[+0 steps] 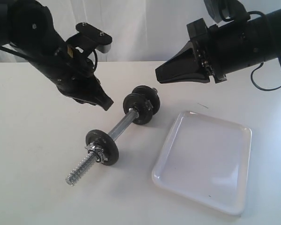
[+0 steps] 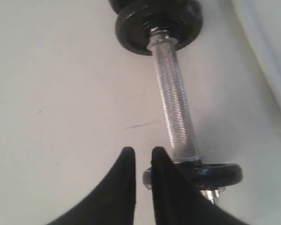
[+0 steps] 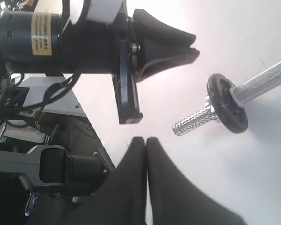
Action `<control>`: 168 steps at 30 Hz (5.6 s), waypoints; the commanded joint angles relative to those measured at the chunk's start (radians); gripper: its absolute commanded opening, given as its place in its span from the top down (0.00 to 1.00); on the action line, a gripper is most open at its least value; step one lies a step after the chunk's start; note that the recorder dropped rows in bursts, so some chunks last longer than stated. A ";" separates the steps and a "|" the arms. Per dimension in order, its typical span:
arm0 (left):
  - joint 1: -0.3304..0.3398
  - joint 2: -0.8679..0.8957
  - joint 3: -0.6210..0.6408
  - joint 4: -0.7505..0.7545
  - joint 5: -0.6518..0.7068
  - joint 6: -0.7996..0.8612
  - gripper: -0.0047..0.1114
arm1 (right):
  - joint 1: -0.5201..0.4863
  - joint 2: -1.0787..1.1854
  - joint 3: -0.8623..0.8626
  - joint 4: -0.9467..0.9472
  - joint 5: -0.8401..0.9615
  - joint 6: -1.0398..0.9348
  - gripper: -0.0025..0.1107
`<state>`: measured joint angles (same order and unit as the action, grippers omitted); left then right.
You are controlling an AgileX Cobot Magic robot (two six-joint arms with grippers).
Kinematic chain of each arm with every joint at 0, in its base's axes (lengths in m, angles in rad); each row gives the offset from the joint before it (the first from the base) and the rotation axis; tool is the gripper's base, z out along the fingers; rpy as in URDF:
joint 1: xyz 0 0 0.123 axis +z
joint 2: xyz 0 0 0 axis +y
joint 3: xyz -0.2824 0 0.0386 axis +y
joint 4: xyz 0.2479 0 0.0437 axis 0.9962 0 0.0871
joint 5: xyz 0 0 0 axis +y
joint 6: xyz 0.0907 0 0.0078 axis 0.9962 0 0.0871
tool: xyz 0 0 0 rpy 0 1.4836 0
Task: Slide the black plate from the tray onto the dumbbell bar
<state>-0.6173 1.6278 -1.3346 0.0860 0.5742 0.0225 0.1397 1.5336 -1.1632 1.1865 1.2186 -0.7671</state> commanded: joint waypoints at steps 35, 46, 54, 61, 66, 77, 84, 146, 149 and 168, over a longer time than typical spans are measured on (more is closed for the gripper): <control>0.028 -0.476 0.257 0.119 0.006 -0.263 0.96 | 0.001 -0.372 0.001 -0.112 0.003 -0.067 0.98; 0.028 -0.956 0.553 0.098 -0.004 -0.389 0.96 | 0.001 -0.872 0.001 -0.581 -0.200 0.330 0.98; 0.028 -0.956 0.553 0.098 -0.005 -0.387 0.96 | 0.001 -0.947 0.001 -0.574 -0.197 0.330 0.98; 0.028 -0.956 0.553 0.098 -0.005 -0.387 0.96 | 0.001 -0.967 0.001 -0.574 -0.195 0.330 0.98; 0.024 -0.972 0.553 0.101 -0.005 -0.387 0.96 | 0.001 -0.967 0.001 -0.574 -0.195 0.330 0.98; 0.390 -1.103 0.553 0.101 -0.005 -0.385 0.96 | 0.001 -0.967 0.001 -0.576 -0.195 0.330 0.98; 0.534 -1.281 0.553 0.105 -0.005 -0.385 0.96 | 0.001 -0.967 0.001 -0.576 -0.197 0.330 0.98; 0.665 -1.628 1.335 -0.152 -0.217 -0.250 0.96 | 0.001 -0.967 0.001 -0.574 -0.197 0.337 0.98; 0.690 -1.628 1.335 -0.145 -0.256 -0.250 0.96 | 0.001 -0.967 0.001 -0.574 -0.197 0.337 0.98; 0.644 -1.628 1.335 -0.132 -0.424 -0.250 0.96 | 0.001 -0.967 0.001 -0.574 -0.197 0.337 0.98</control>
<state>0.0511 0.0038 -0.0040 -0.0566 0.1560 -0.2280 0.1397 0.5711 -1.1632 0.6162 1.0328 -0.4327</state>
